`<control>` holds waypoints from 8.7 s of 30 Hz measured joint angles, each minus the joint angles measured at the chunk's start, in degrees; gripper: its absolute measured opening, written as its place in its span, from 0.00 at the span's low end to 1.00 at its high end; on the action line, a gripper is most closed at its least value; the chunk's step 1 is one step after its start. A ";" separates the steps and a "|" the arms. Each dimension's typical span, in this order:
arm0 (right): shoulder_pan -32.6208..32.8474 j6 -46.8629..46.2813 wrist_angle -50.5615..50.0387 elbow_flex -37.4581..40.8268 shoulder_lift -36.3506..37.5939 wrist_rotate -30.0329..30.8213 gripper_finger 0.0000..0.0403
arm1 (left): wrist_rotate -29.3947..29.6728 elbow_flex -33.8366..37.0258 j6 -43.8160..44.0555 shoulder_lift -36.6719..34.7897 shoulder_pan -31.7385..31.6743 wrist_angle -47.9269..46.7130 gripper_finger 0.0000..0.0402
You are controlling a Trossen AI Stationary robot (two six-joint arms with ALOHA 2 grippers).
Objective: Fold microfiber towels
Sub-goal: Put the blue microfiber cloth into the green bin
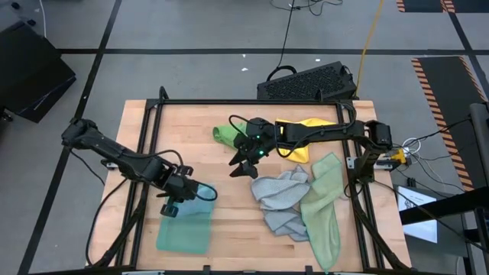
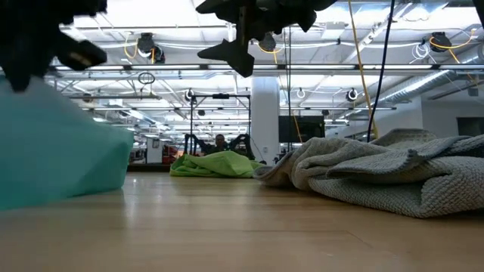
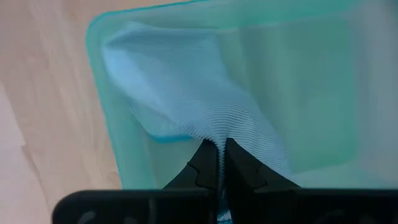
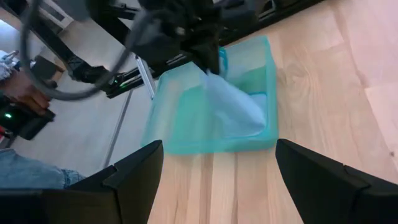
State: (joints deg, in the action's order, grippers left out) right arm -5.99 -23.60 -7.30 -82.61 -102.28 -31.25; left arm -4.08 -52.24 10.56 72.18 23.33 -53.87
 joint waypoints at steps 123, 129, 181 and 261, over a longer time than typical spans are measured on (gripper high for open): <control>2.37 -2.21 -8.91 0.04 -0.09 -0.39 0.75 | 1.44 9.88 12.91 5.95 -14.02 23.76 0.01; 2.35 -2.25 -8.94 0.07 -0.09 -0.36 0.75 | 0.70 10.24 15.32 -1.56 -11.58 15.99 0.01; 2.39 -3.82 -7.38 2.81 -0.09 -0.36 0.75 | -1.48 20.54 14.99 9.27 -1.17 40.79 0.01; 0.16 -22.45 28.51 -0.39 -25.59 9.85 0.00 | -7.87 16.22 28.13 3.65 -0.74 25.38 0.02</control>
State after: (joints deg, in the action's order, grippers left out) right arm -5.82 -46.05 21.21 -83.00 -127.87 -21.40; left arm -11.95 -36.02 38.69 75.83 22.60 -28.49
